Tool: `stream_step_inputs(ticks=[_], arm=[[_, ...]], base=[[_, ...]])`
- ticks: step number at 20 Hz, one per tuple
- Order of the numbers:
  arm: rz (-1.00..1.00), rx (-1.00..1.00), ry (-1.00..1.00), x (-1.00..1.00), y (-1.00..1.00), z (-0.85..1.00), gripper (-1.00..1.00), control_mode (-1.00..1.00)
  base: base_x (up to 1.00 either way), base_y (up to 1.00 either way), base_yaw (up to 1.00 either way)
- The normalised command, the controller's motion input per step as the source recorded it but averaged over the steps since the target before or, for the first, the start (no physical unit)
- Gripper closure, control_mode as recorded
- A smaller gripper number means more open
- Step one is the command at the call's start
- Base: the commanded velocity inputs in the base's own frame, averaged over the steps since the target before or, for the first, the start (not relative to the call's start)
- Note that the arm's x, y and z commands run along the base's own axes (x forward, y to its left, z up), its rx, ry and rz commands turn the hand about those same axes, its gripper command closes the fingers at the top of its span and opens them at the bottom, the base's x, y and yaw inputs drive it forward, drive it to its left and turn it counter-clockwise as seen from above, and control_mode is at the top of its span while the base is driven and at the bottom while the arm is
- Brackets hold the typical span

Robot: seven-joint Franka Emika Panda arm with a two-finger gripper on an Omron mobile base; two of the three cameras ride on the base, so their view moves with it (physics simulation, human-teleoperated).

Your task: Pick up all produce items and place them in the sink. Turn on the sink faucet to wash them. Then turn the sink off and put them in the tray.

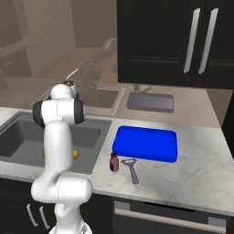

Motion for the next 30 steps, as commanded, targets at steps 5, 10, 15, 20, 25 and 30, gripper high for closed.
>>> stream_step_inputs(ticks=[5,10,15,20,25,30], arm=[[0.0,0.09,-0.06,0.0,0.0,0.94,-1.0,-1.0],[0.0,0.05,0.0,-0.12,-0.06,0.51,-1.0,-1.0],[0.0,0.0,0.03,-0.39,-0.31,-0.13,-1.0,-1.0],[0.0,0.0,0.08,-0.27,-0.21,-0.5,-1.0,-1.0],[0.0,0.0,0.06,-0.26,-0.18,-0.44,-1.0,-1.0],[0.01,0.0,0.01,-0.01,-0.01,-0.37,-1.0,-1.0]], base=[[0.0,0.0,0.0],[0.0,0.0,0.0],[0.0,0.0,0.0],[0.0,0.0,0.0],[0.0,0.0,0.0],[0.0,0.0,0.0]])
